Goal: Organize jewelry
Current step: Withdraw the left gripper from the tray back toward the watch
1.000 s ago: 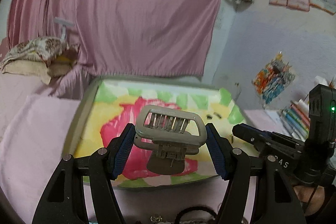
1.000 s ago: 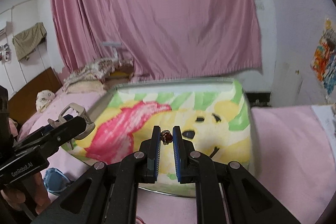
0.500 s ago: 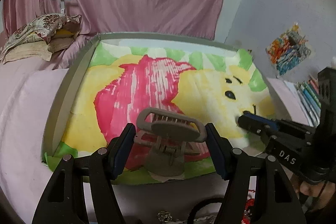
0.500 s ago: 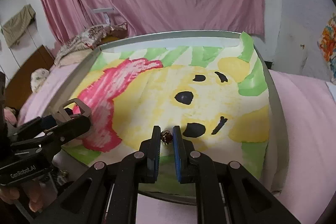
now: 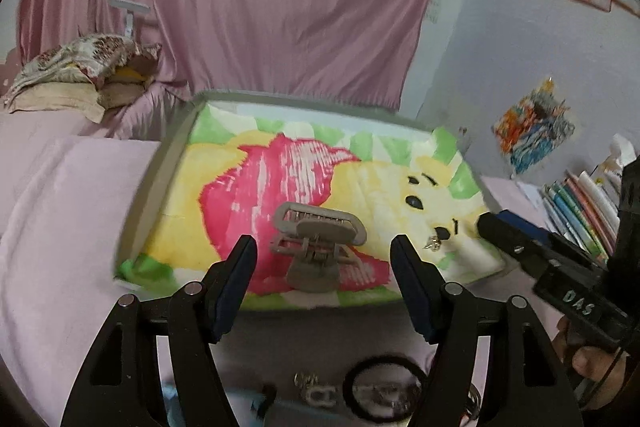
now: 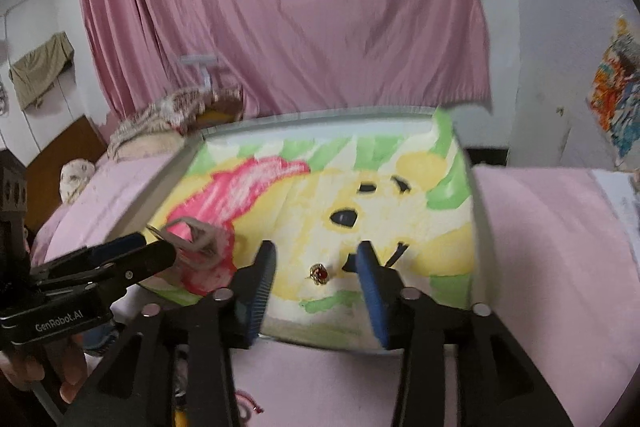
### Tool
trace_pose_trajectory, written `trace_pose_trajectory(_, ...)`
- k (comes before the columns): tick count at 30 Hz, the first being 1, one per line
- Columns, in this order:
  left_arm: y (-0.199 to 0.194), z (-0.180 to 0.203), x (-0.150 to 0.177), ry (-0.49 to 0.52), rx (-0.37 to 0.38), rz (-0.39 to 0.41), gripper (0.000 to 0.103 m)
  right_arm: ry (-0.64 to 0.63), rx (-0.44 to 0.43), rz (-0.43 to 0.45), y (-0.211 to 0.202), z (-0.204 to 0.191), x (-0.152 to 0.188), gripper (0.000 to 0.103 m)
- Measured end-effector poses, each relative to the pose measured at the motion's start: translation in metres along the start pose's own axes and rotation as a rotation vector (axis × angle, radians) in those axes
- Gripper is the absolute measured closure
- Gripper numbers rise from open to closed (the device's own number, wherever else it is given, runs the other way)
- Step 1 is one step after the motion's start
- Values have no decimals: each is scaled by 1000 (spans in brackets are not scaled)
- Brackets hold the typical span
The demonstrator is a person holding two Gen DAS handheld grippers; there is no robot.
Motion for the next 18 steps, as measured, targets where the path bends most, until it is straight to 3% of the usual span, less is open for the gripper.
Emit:
trace_pose_trajectory(5, -39, 0, 10, 6, -15, 105, 34, -17, 25, 126, -38, -10, 0, 31)
trace_pose_trajectory(11, -81, 1, 26, 7, -27, 191, 27, -46, 41, 235, -74, -26, 16, 11)
trace_pose_trajectory(18, -116, 4, 51, 21, -39, 249, 26, -37, 43, 327, -100, -38, 37, 0)
Point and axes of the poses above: each gripper's, at about its wrist camera, not at the fingertips, and y roughly the way its jaws point, z to its right, x to its underside, the point moved 6 cm from there along y, roughly the way its jaws point, and after that the axes turned 2 degrees about -z, right-handed, at the moved point
